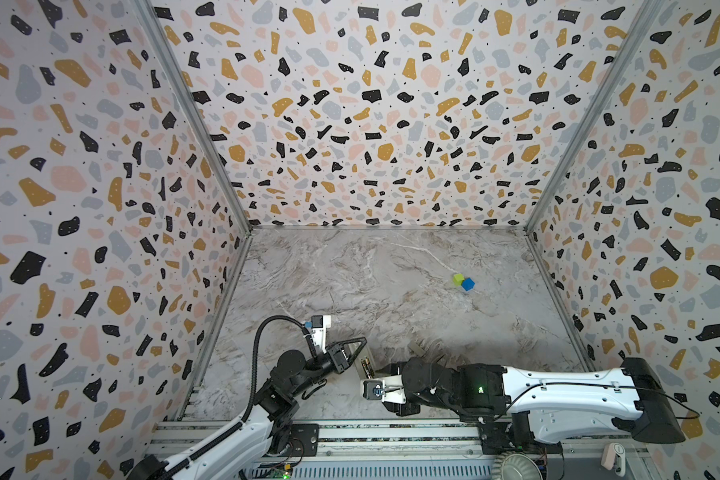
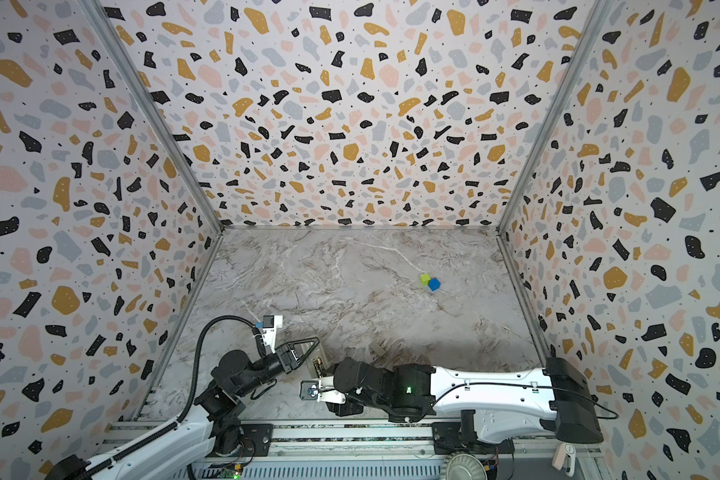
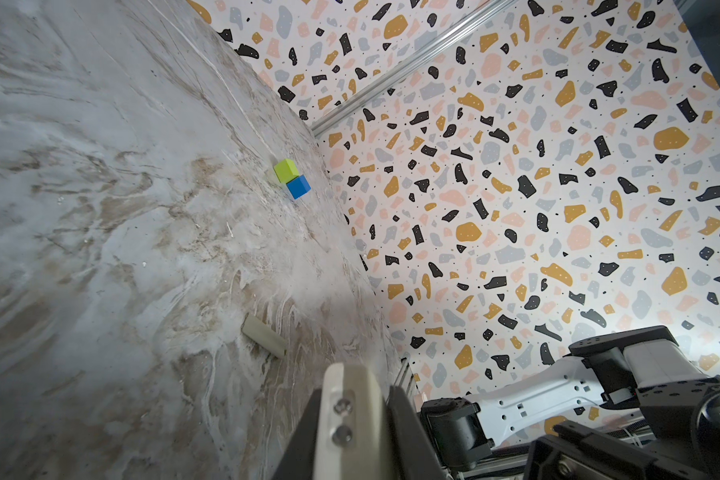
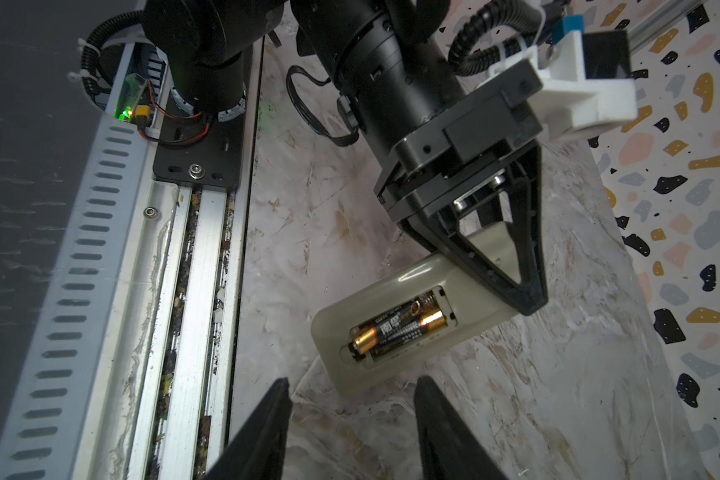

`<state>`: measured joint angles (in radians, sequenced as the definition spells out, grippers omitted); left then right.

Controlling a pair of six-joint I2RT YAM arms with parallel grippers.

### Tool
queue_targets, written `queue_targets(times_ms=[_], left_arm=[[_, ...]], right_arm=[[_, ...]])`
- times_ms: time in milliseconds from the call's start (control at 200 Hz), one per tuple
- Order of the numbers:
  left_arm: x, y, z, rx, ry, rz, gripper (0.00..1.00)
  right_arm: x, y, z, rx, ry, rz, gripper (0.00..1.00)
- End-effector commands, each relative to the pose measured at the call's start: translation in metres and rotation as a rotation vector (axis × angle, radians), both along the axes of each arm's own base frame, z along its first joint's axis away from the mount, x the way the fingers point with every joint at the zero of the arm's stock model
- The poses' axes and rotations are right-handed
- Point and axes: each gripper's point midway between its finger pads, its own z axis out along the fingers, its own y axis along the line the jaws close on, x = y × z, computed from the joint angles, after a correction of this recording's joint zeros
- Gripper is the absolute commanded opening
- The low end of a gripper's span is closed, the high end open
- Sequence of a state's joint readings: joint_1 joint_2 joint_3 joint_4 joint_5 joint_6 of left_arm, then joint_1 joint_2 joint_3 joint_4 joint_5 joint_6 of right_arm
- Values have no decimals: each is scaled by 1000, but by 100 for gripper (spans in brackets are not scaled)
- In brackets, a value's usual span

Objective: Load the batteries into the remote control
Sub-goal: 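Press the second battery down into the compartment with the right gripper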

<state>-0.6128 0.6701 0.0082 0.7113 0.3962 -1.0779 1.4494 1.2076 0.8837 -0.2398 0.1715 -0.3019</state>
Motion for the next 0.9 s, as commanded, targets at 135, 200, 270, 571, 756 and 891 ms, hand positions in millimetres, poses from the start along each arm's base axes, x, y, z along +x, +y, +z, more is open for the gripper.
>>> queue_targets(times_ms=[135,200,270,571,756,891], left_arm=[[-5,-10,23,-20,-78,-65,0],[-6,-10,22,-20,-77,-69,0],[-7,-9,19,-18,-71,-71,0],[-10,-12,19,-8,-73,-97,0],[-12,-13,20,-18,-68,-108,0],[-13,-13,22,-18,-72,-116,0]], right_arm=[[-2,9,4,1,0,35,54],[-3,10,3,-2,-5,44,54],[-4,9,2,-6,-11,57,52],[-6,4,5,-9,-28,88,47],[-6,-2,2,-14,-37,91,47],[-3,-3,0,-21,-43,93,47]])
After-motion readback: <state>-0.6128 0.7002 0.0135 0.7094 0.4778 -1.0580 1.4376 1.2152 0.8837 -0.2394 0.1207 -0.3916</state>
